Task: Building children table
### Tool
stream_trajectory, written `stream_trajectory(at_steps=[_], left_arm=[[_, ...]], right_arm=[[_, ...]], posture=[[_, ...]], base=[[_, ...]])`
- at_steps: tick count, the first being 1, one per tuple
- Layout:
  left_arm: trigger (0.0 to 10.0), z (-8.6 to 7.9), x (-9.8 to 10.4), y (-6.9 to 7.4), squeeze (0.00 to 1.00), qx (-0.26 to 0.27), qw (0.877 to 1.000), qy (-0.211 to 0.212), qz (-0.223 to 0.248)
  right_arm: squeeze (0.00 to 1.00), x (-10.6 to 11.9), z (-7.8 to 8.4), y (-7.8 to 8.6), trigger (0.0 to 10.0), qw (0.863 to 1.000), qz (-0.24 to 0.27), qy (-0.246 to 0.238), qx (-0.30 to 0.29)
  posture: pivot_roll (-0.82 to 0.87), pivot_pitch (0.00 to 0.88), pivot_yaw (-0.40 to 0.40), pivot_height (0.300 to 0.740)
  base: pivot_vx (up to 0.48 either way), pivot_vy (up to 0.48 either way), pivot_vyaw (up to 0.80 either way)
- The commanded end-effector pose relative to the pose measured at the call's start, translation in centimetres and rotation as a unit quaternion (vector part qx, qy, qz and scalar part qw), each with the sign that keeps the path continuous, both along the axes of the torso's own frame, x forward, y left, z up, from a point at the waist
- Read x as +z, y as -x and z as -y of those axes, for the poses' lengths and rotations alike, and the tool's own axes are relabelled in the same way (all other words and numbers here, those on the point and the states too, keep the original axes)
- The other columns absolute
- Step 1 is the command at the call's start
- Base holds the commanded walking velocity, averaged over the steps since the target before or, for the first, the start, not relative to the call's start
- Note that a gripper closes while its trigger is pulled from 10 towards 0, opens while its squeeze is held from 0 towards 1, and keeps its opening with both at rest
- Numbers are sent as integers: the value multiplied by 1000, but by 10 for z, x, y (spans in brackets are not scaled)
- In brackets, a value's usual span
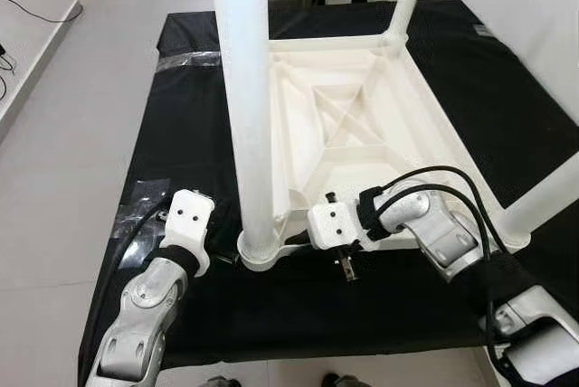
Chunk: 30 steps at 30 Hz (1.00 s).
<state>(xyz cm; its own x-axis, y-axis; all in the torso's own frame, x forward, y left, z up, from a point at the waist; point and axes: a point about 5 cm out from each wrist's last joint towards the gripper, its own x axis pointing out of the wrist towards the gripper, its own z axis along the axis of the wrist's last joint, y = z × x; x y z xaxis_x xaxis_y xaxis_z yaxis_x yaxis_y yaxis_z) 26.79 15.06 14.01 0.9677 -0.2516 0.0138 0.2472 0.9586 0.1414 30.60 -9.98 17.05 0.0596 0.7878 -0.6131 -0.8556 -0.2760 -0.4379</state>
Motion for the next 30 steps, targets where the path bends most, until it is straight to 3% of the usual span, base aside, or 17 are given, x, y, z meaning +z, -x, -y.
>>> stream_trajectory(at_steps=[1,9,18,25,26,27,28,30], left_arm=[[10000,-1,-4,2,0,-2,1000,-10,-9],[10000,-1,-4,1,0,-3,1000,-13,-10],[10000,-1,-5,0,0,-6,1000,-17,-11],[10000,0,-5,0,0,-5,1000,-16,-10],[10000,1,-5,0,0,-4,1000,-16,-10],[10000,1,-5,0,0,-4,1000,-16,-10],[10000,1,-5,0,0,-4,1000,-15,-10],[10000,1,-5,0,0,-4,1000,-15,-10]], right_arm=[[0,10,-27,20,0,994,23,-24,100],[0,2,-37,40,0,992,-5,-21,122],[0,9,-33,44,0,992,-28,-31,118],[0,6,-64,28,0,996,33,-80,38],[0,7,-69,31,4941,995,25,-90,33],[0,7,-69,31,4941,995,25,-90,33],[0,8,-78,35,10000,994,8,-106,28],[0,9,-80,36,10000,994,4,-109,27]], posture=[[62,146,-1,740],[67,147,1,740],[59,145,5,740],[65,143,-2,740],[65,142,-3,740],[65,142,-3,740],[65,142,-3,740],[65,142,-3,740]], base=[[0,0,0],[0,0,0],[0,0,0],[0,0,0],[0,0,0],[0,0,0],[0,0,0],[0,0,0]])
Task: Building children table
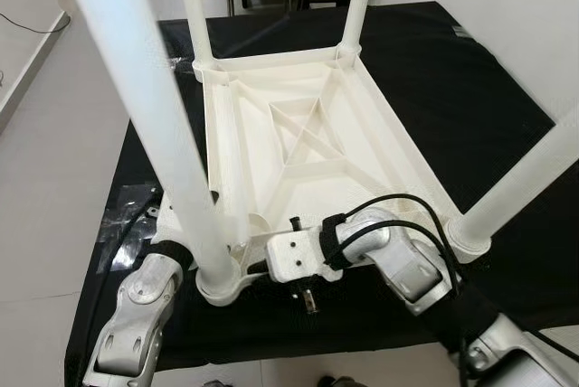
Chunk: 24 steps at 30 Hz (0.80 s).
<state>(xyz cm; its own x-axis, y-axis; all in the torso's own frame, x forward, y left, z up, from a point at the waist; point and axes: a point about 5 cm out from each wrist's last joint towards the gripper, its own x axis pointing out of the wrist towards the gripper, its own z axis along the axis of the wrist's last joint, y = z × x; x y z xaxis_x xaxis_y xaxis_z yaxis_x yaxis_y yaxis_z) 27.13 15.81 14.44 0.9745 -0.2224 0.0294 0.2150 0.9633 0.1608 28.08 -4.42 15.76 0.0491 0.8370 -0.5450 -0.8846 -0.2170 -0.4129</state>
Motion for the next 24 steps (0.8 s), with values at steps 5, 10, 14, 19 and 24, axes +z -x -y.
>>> stream_trajectory(at_steps=[5,10,14,19,24], left_arm=[[10000,10,-10,4,0,-19,1000,-5,-20],[10000,9,-10,4,0,-11,1000,-4,-19],[10000,-1,-9,8,0,14,1000,-10,-15],[10000,-24,-13,19,0,63,998,5,-27],[10000,-49,-21,34,0,128,990,29,-46]], right_arm=[[1000,25,-33,6,10000,994,43,-95,11],[1000,30,-23,-2,10000,993,44,-106,-16],[1000,32,6,-10,10000,995,39,-88,-37],[0,33,45,-13,10000,997,8,-57,-51],[0,36,76,-13,10000,996,-20,-43,-77]], posture=[[62,139,-10,740],[56,139,-15,740],[51,143,-15,740],[64,148,-10,740],[70,150,-3,740]], base=[[0,0,0],[0,0,0],[0,0,0],[0,0,0],[0,0,0]])
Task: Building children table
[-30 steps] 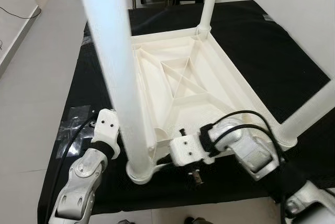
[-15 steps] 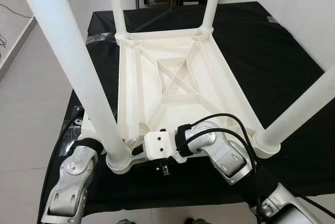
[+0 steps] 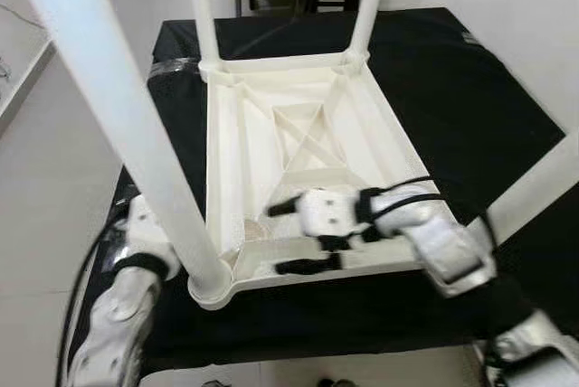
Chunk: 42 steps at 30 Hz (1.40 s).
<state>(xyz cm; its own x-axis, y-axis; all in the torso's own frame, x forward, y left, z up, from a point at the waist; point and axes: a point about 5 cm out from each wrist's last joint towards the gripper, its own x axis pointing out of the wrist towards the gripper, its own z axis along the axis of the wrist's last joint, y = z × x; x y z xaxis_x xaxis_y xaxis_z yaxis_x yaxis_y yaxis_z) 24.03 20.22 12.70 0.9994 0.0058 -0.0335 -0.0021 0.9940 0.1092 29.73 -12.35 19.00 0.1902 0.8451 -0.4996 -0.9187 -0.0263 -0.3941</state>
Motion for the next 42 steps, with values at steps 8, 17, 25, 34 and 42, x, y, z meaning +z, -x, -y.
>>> stream_trajectory(at_steps=[8,17,25,34,42], left_arm=[[10000,-51,-16,29,0,130,990,6,-47],[10000,-48,-8,29,0,129,991,-2,-40],[10000,-35,-6,21,0,104,994,-5,-45],[10000,-26,-1,13,0,77,997,-2,-31],[10000,-16,2,11,0,53,998,15,-24]], right_arm=[[0,3,19,-1,10000,998,-9,-37,-46],[0,19,33,-22,10000,978,24,-138,-152],[0,24,43,-19,10000,959,13,-210,-190],[0,17,44,-15,10000,954,8,-218,-205],[0,15,48,-17,10000,953,10,-211,-215]], posture=[[87,160,-1,740],[74,160,-5,740],[63,157,3,740],[69,152,13,740],[65,152,12,740]], base=[[0,0,0],[0,0,0],[-38,0,0],[-199,0,0],[0,0,0]])
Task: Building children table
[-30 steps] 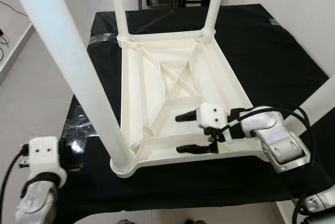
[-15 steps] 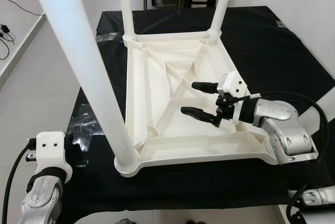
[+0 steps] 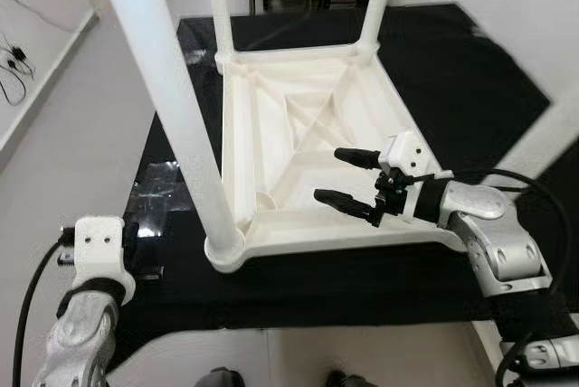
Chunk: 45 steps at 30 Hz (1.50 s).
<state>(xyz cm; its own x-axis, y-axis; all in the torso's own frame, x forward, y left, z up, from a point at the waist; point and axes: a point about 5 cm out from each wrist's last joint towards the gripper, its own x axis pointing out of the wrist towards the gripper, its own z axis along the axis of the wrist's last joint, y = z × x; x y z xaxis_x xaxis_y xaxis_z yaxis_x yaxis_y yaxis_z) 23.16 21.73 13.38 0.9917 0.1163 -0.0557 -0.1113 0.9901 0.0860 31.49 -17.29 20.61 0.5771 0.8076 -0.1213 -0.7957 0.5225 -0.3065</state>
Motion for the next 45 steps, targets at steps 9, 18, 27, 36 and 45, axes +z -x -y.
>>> stream_trajectory(at_steps=[9,18,27,36,45], left_arm=[[10000,6,-4,-2,0,-27,1000,5,-6],[10000,23,3,-12,0,-59,998,-6,16],[10000,48,3,-8,0,-118,993,12,16],[10000,61,-8,6,0,-139,990,28,-8],[10000,61,-13,16,0,-150,988,36,-24]], right_arm=[[0,-7,-8,1,10000,1000,3,-12,-23],[0,-30,-26,-4,10000,986,-11,-84,-141],[0,-57,-50,26,10000,985,-71,-131,-87],[0,-60,-57,49,10000,983,-87,-154,-41],[0,-62,-59,60,10000,980,-109,-164,-18]], posture=[[38,152,12,740],[19,144,9,740],[6,139,5,740],[5,140,1,740],[17,144,6,740]], base=[[0,0,0],[0,0,0],[0,0,0],[0,0,0],[0,0,0]])
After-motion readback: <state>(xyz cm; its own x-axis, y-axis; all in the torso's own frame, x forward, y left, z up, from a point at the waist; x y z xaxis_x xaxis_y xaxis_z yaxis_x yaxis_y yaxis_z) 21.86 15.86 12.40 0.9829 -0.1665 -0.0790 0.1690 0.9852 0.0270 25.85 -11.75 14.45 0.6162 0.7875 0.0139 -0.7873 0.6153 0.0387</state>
